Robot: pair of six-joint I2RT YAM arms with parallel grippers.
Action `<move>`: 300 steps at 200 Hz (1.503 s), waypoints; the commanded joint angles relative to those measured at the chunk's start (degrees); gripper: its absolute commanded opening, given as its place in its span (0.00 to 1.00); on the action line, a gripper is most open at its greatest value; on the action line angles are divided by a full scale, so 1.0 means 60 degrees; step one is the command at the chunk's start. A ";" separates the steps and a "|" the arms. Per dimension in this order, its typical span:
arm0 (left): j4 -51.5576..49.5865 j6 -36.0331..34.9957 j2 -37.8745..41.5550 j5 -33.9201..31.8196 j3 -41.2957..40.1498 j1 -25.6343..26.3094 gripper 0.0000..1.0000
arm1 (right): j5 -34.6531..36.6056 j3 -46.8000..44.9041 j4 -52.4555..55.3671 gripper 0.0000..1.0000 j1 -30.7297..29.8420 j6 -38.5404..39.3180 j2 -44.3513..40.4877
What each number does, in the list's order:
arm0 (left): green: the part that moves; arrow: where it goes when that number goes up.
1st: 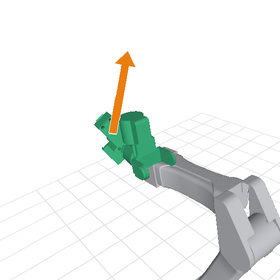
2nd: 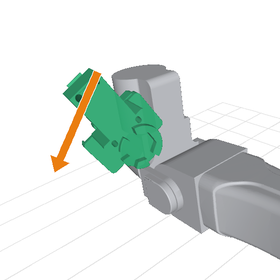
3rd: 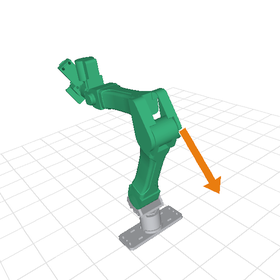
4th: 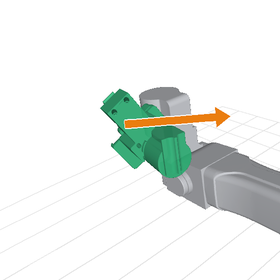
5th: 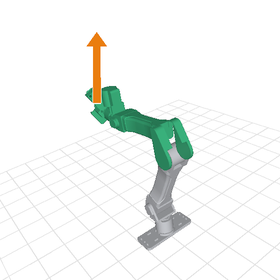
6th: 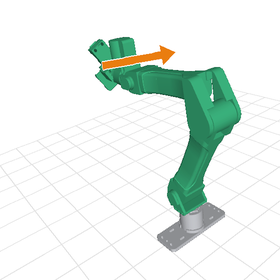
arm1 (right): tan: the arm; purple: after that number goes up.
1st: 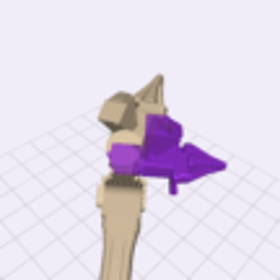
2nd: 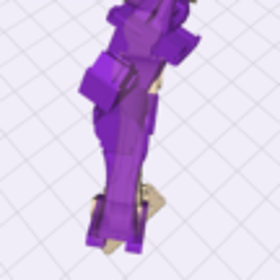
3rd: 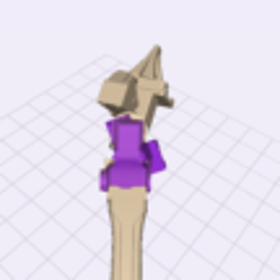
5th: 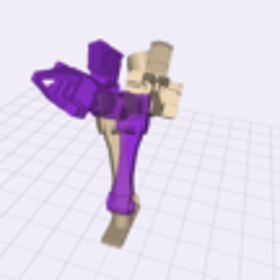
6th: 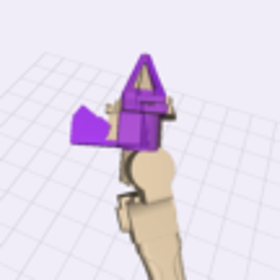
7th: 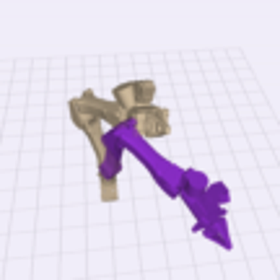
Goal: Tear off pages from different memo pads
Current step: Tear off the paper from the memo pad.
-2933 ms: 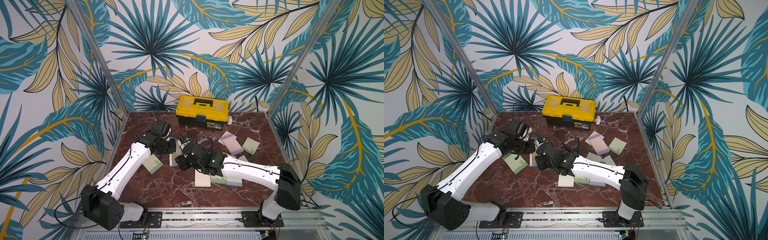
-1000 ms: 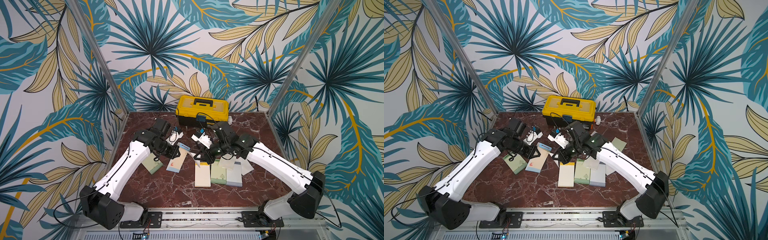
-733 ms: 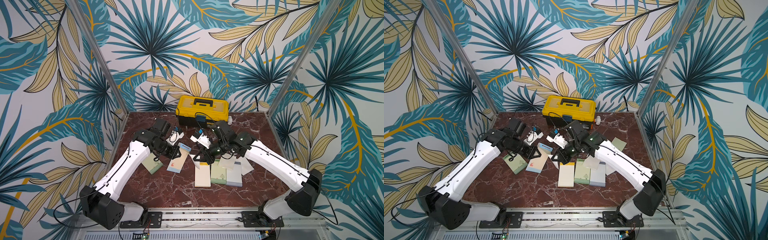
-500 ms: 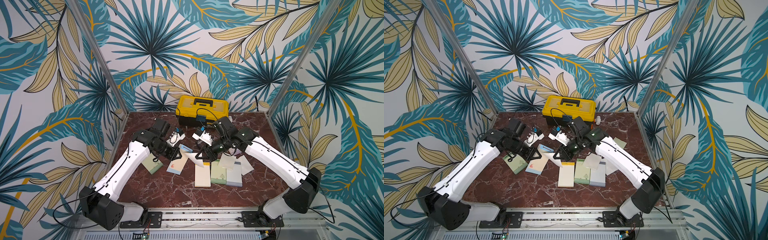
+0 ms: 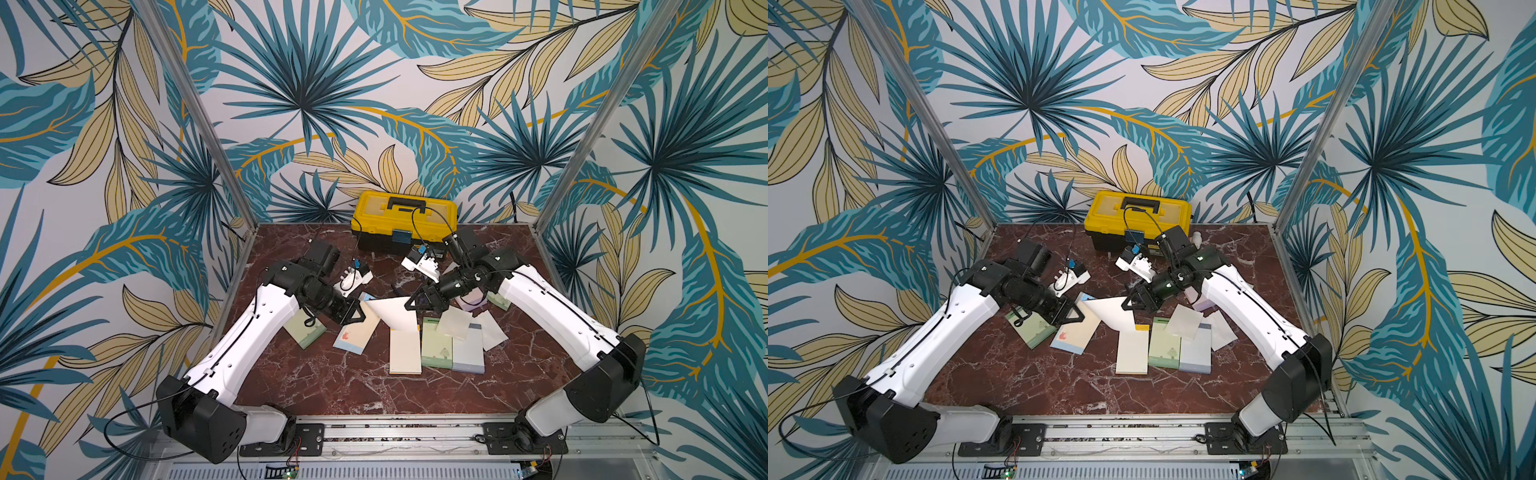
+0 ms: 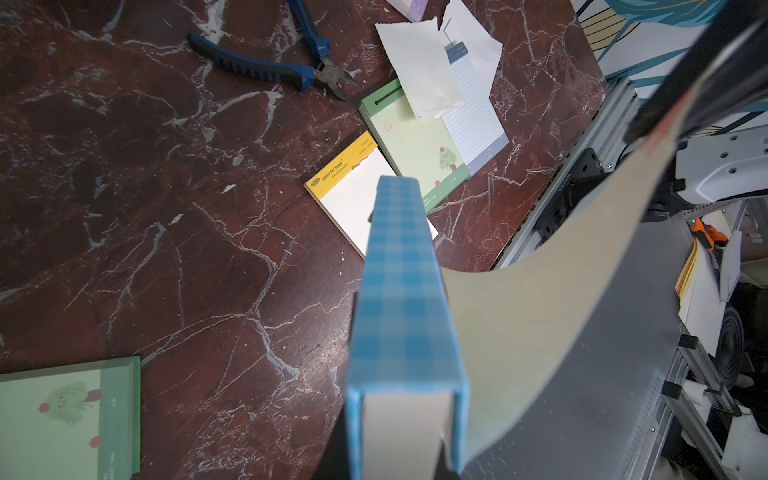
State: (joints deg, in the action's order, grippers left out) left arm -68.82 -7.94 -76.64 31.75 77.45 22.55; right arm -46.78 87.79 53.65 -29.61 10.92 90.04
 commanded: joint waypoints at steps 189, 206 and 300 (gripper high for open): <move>0.0810 -0.0082 0.0579 0.1621 -0.0708 -0.1062 0.00 | -0.0417 -0.1922 -0.2132 0.00 0.1960 -0.1175 0.0175; 0.0829 -0.0100 0.0597 0.1666 -0.0740 -0.1085 0.00 | -0.0283 -0.2105 -0.2440 0.00 0.2242 -0.1513 0.0189; 0.3643 0.2981 -0.0315 0.1899 -0.1659 -0.1205 0.00 | 0.1027 -0.3353 -0.3840 0.00 0.3733 -0.3893 -0.0181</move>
State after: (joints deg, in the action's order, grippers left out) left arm -59.90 -1.98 -75.50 38.89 69.12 15.53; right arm -43.99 69.43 33.54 -8.32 -6.70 90.78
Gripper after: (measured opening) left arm 0.161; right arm 0.044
